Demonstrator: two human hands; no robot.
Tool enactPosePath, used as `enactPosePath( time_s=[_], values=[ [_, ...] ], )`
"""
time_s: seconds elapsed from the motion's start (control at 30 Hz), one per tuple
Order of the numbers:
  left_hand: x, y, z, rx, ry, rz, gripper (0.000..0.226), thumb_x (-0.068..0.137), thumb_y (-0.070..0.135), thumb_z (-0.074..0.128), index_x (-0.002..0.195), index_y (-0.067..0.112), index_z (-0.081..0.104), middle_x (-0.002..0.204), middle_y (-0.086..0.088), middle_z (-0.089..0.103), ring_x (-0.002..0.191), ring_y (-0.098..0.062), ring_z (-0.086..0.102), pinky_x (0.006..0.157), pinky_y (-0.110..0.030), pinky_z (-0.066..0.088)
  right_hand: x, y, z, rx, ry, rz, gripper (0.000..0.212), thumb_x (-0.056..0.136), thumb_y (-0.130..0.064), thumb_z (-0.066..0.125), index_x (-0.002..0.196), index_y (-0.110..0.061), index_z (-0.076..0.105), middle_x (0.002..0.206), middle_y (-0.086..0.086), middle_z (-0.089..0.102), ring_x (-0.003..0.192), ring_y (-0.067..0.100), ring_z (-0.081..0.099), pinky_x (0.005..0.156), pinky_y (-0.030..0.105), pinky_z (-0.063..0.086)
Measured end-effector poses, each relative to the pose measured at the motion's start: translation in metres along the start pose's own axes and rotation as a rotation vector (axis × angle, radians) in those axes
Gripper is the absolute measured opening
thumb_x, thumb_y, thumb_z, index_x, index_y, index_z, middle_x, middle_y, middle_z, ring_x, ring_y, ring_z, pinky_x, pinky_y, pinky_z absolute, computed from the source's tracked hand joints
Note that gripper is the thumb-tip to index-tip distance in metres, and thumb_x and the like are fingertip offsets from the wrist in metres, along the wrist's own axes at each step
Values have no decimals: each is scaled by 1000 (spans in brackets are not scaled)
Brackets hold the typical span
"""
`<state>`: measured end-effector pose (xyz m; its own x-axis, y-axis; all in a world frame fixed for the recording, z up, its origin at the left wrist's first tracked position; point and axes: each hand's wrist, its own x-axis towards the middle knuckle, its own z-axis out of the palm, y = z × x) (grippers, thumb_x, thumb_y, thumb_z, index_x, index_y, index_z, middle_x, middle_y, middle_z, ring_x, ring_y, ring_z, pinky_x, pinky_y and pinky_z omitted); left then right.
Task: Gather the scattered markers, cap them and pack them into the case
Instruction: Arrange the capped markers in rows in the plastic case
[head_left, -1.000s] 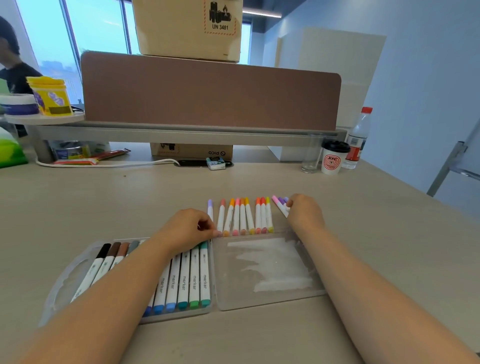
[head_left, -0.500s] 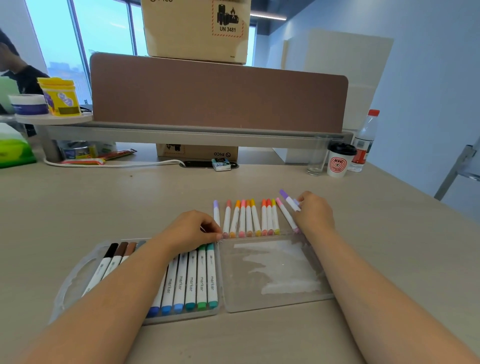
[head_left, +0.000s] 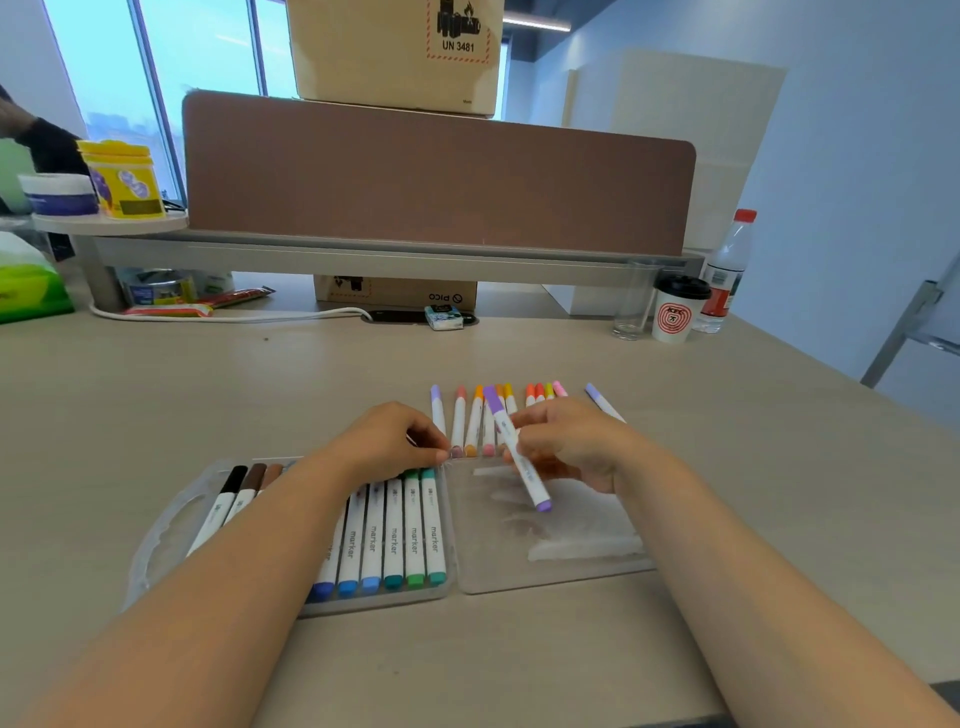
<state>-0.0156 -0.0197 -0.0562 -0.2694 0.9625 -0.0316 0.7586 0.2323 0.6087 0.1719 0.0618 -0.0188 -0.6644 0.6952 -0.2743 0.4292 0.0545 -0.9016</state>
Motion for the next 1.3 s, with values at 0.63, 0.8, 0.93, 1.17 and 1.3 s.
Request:
enactPosePath(
  time_s=[0.63, 0.8, 0.93, 1.17, 1.3],
  values=[
    [-2, 1, -2, -52, 1, -31, 4, 82, 25, 69, 84, 23, 66, 88, 6, 67, 81, -7, 62, 70, -16, 49, -6, 9, 48, -230, 31, 24, 16, 84, -13, 67, 88, -17, 52, 83, 4, 67, 70, 14, 67, 68, 25, 58],
    [-3, 3, -3, -53, -2, -48, 5, 83, 26, 67, 86, 24, 65, 90, 5, 67, 81, -6, 62, 68, -16, 49, -8, 8, 49, -250, 21, -17, 16, 85, -11, 66, 83, -18, 52, 80, 1, 63, 65, 10, 63, 61, 19, 55],
    [-2, 3, -3, -50, -12, -57, 7, 82, 27, 68, 87, 23, 66, 92, 2, 68, 80, -6, 63, 64, -15, 47, -10, 9, 50, -304, -7, -49, 16, 86, -9, 63, 84, -20, 52, 79, -3, 58, 63, 6, 58, 52, 14, 48],
    [-3, 3, -4, -43, -22, -46, 15, 83, 26, 67, 97, 21, 67, 88, 8, 65, 77, -2, 60, 62, -12, 44, -12, 15, 44, -318, -69, -127, 10, 87, -15, 64, 84, -19, 56, 70, -2, 63, 57, 5, 60, 52, 16, 51],
    [-4, 4, -4, -48, -31, -44, 16, 84, 25, 67, 100, 21, 68, 85, 10, 64, 76, -1, 59, 60, -11, 42, -11, 18, 41, -282, -101, -144, 9, 84, -11, 67, 86, -16, 59, 70, -2, 63, 60, 6, 61, 61, 19, 54]
  ],
)
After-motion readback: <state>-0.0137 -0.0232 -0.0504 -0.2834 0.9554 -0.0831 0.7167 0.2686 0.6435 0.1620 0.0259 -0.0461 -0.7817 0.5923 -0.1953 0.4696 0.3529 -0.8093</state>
